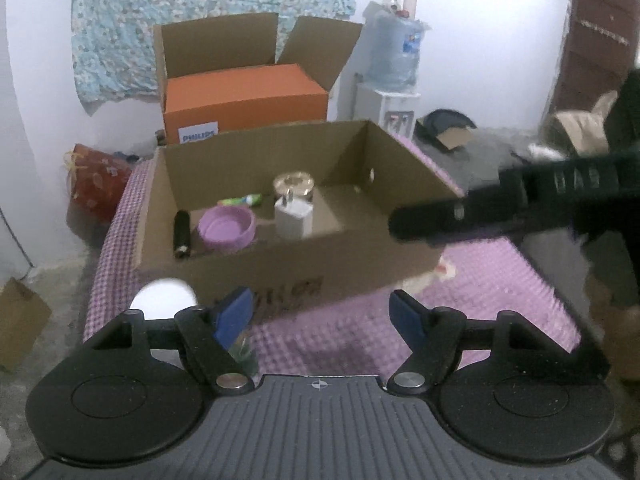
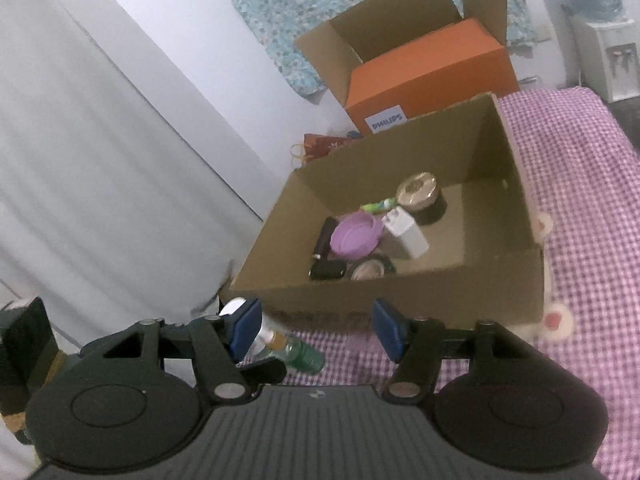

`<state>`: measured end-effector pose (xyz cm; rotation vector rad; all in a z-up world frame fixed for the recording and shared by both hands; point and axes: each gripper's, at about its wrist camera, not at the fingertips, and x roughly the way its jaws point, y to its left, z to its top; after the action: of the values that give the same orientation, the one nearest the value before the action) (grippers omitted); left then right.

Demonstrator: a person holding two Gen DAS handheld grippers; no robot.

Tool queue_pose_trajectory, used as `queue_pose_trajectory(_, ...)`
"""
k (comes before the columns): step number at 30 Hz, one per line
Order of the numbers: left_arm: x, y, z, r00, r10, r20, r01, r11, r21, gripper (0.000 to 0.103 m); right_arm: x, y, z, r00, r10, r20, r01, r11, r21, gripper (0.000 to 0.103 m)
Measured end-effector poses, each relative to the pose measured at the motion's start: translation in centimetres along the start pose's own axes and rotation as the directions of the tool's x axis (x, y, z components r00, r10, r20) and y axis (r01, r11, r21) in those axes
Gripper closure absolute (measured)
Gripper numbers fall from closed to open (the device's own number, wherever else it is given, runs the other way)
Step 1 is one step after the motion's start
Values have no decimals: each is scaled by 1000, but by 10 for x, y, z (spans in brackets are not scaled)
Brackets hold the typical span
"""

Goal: Organize rigid objects
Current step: 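Move the open right gripper back toward the green dropper bottle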

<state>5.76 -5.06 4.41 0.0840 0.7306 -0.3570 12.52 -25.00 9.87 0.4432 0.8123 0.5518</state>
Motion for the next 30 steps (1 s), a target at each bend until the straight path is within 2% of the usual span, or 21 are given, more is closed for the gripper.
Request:
queue_pose_trajectory(5, 2, -8, -27, 997, 78, 0, -78, 995, 58, 28, 2, 11, -17, 1000, 11, -5, -11, 1000, -14, 39)
queue_pose_trajectory(8, 6, -11, -38, 990, 139, 27, -140, 986, 92, 29, 11, 17, -21, 1000, 17, -25, -18, 999, -35, 39)
queue_pose_trajectory(12, 19, -12, -46, 977, 204, 55, -209, 970, 128, 33, 31, 29, -25, 998, 31, -58, -35, 997, -72, 40)
queue_pose_trajectory(14, 24, -11, -50, 974, 219, 63, -226, 965, 133, 40, 42, 35, -26, 997, 33, -74, -41, 994, -99, 44)
queue_pose_trajectory(18, 31, -2, -54, 973, 222, 68, -229, 966, 118, 46, 66, 54, -27, 993, 31, -118, -52, 982, -180, 51)
queue_pose_trajectory(22, 34, 6, -56, 974, 216, 72, -223, 970, 101, 48, 92, 71, -28, 989, 1, -146, -43, 958, -285, 55)
queue_pose_trajectory(24, 35, 10, -58, 975, 214, 68, -219, 971, 96, 50, 102, 78, -29, 988, -8, -156, -44, 942, -333, 66)
queue_pose_trajectory(27, 38, 13, -61, 977, 205, 58, -210, 974, 88, 51, 114, 86, -30, 986, -26, -167, -43, 915, -400, 75)
queue_pose_trajectory(30, 39, 14, -64, 978, 199, 57, -204, 975, 84, 51, 125, 89, -33, 983, -55, -177, -31, 894, -448, 79)
